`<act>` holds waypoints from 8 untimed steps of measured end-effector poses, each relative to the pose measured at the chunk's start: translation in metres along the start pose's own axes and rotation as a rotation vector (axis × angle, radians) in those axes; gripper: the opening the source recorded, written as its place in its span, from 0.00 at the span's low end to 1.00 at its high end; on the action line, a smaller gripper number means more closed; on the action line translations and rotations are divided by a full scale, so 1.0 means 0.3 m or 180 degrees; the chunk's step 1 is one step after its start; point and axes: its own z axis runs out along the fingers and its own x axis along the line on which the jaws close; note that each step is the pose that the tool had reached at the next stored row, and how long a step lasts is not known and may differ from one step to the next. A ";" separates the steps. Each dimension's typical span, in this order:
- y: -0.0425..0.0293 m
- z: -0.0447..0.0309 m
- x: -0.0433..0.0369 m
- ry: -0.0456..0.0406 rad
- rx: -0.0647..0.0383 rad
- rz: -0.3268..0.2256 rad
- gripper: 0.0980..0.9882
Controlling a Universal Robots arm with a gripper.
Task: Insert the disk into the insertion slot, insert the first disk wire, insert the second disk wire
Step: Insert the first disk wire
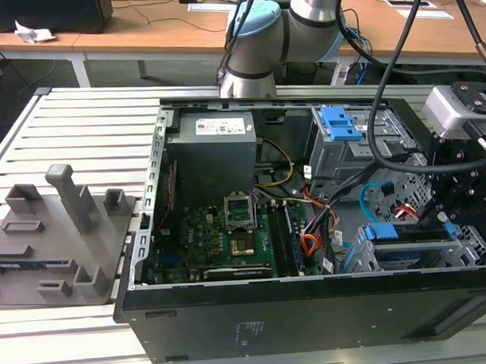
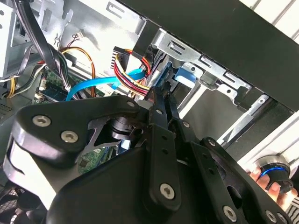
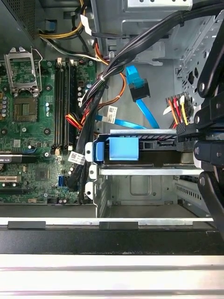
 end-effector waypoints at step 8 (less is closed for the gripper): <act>0.000 0.011 0.002 0.0001 0.0000 0.0000 0.15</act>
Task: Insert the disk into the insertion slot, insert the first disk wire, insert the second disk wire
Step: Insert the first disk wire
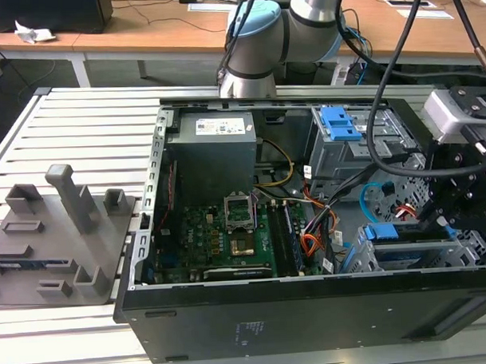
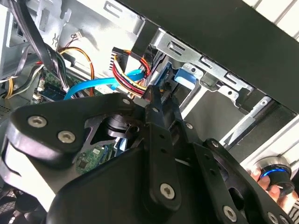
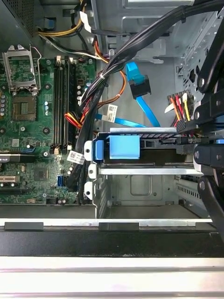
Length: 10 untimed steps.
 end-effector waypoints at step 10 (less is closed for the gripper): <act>0.005 -0.114 -0.005 -0.0002 0.0000 0.0000 0.15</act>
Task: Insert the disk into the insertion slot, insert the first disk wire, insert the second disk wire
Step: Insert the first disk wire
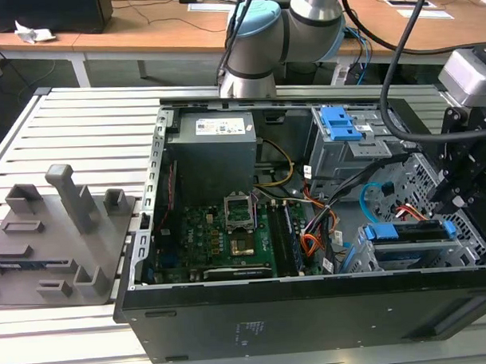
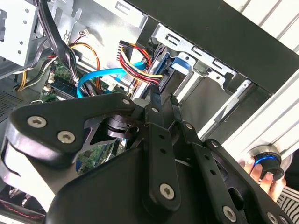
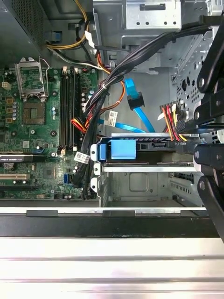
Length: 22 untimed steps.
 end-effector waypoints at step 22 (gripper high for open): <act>0.052 0.000 0.001 0.0001 0.0000 0.0000 0.01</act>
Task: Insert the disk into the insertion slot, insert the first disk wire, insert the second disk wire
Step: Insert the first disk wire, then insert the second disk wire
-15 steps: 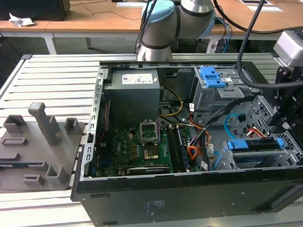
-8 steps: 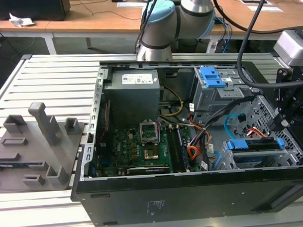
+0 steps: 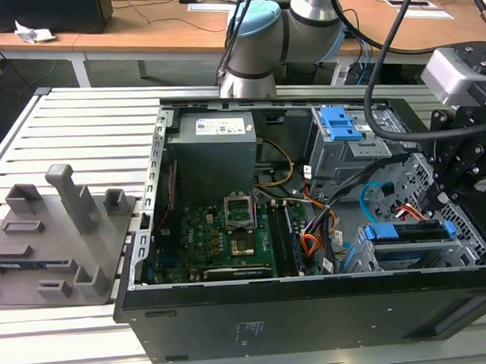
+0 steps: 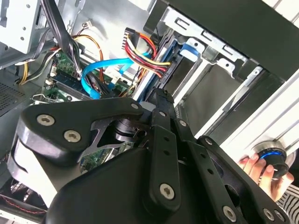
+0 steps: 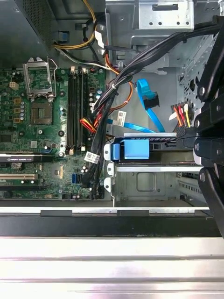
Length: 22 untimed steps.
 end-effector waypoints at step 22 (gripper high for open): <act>0.025 0.032 0.002 0.0000 0.0000 0.0000 0.01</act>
